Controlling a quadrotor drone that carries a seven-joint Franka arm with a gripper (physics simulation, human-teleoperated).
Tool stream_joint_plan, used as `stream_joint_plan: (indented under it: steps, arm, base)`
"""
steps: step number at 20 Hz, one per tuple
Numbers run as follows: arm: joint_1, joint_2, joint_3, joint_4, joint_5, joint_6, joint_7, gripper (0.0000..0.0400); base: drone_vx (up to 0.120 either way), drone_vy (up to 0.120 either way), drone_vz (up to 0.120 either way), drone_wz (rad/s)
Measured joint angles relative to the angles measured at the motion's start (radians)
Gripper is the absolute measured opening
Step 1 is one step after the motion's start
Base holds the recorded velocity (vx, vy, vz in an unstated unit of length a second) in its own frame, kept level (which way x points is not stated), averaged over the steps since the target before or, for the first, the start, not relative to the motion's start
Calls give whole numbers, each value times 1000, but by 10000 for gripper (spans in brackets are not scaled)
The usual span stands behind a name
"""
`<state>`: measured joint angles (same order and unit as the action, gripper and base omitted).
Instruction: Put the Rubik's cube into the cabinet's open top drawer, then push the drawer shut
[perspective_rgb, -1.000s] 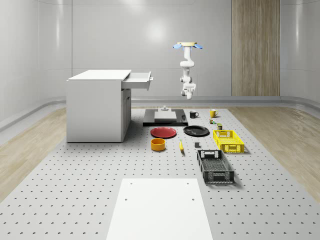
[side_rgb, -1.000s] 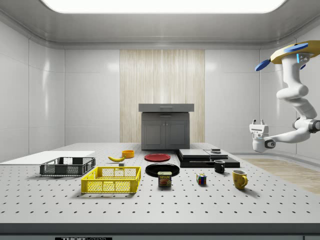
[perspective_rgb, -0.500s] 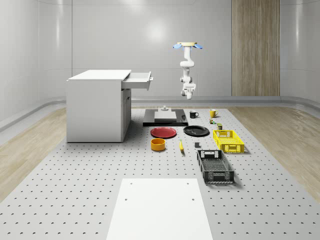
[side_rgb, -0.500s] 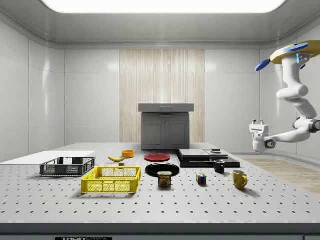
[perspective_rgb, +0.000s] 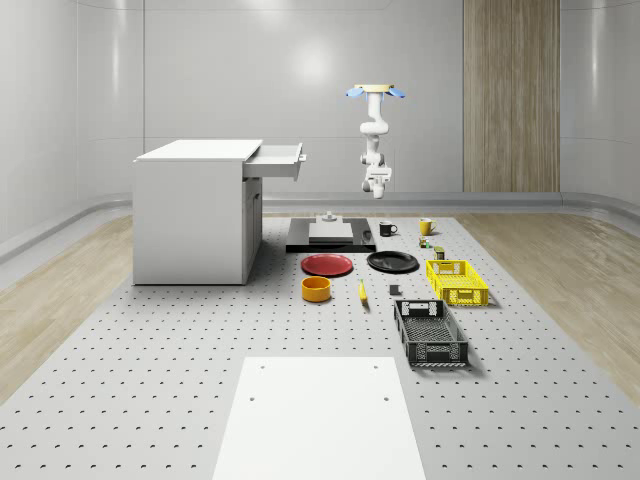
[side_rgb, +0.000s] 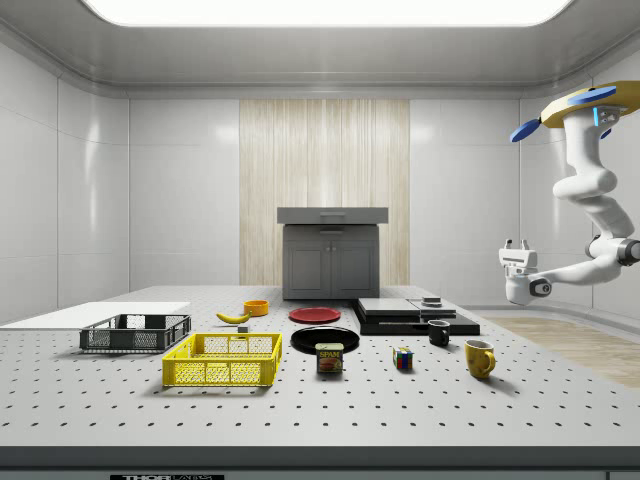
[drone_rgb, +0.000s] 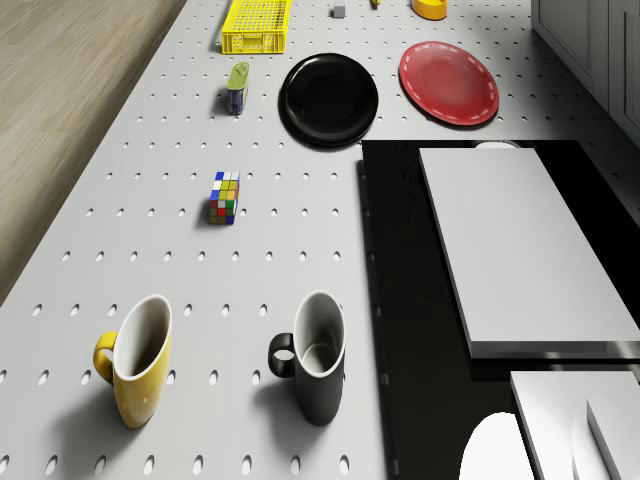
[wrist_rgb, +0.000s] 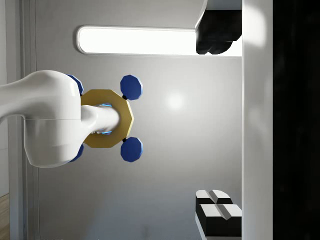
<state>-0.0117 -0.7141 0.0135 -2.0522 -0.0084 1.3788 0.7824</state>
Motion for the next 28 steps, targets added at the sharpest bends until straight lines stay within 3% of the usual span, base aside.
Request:
stream_joint_plan:
  steps: [10, 17, 23, 28]
  arm:
    - [-12, -6, 38, -7, -53, 8, 7, 400]
    - [-43, -13, 140, -25, -197, 16, 26, 400]
    - [-121, -37, 372, -122, -535, 32, 79, 400]
    - [-257, -94, 682, -380, -1045, 49, 203, 400]
  base:
    - [0, 0, 0, 0]
    - [0, 0, 0, 0]
    - [0, 0, 0, 0]
    - [0, 0, 0, 0]
